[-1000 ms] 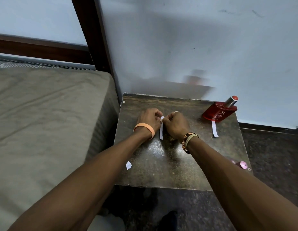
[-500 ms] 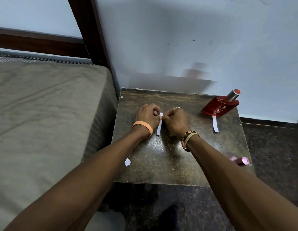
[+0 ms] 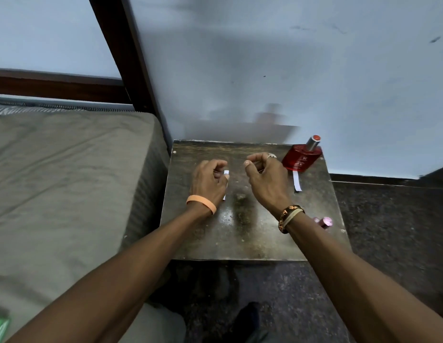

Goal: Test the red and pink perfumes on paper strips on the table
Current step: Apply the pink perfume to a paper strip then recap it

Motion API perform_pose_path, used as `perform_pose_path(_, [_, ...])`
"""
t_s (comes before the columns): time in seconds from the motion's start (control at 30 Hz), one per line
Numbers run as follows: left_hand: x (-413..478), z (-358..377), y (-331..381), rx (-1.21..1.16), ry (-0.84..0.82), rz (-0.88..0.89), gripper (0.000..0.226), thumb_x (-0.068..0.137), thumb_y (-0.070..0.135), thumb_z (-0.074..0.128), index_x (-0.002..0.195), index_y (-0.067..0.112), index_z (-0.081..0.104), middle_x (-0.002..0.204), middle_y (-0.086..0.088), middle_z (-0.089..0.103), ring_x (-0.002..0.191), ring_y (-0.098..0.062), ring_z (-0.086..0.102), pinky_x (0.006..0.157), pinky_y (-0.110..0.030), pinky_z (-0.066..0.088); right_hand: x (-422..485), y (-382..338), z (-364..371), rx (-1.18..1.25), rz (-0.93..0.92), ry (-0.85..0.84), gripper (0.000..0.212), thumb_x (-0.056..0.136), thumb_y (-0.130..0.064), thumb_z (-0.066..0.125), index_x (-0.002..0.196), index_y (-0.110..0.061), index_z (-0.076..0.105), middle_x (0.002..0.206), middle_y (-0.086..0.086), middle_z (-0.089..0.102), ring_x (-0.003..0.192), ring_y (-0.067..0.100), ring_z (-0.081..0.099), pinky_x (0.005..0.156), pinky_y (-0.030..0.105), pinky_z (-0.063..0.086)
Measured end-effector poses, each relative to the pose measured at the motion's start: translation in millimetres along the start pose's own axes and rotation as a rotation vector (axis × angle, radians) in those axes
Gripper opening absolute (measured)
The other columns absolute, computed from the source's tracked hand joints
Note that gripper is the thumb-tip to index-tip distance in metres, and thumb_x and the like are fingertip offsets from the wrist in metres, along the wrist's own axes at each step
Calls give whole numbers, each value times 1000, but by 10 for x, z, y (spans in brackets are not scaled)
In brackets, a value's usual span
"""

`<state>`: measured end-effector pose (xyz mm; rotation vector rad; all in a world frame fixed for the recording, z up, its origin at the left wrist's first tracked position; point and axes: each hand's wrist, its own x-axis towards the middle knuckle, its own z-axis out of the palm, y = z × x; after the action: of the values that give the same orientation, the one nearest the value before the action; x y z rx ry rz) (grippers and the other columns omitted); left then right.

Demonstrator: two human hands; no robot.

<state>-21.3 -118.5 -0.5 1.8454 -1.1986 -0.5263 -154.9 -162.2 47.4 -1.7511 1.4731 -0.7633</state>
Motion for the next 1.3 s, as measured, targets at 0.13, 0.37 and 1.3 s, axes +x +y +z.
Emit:
perform_pose_path(0.13, [-452, 159, 321, -38, -131, 111, 39, 74, 23, 76, 110, 17, 63, 101, -1, 61, 90, -13, 59, 83, -32, 53, -210, -67, -645, -162, -138, 87, 8, 94, -25, 60, 97, -21, 66, 78, -12, 61, 70, 2, 56, 68, 27, 49])
perform_pose_path(0.37, [-1060, 663, 969, 45, -406, 3, 82, 63, 40, 83, 134, 19, 47, 135, -5, 52, 122, -21, 50, 101, -39, 44, -529, 294, -1496, -636, -76, -273, 35, 96, -27, 55, 130, -19, 59, 131, 9, 55, 110, 27, 58, 94, 43, 48])
perform_pose_path(1.3, [-1196, 1161, 1289, -71, -276, -231, 21, 67, 14, 77, 87, 18, 77, 81, -5, 75, 71, -12, 66, 70, -28, 55, -713, 734, -1542, -1000, -421, -422, 21, 103, -19, 41, 115, -11, 57, 117, 10, 58, 107, 25, 57, 88, 34, 48])
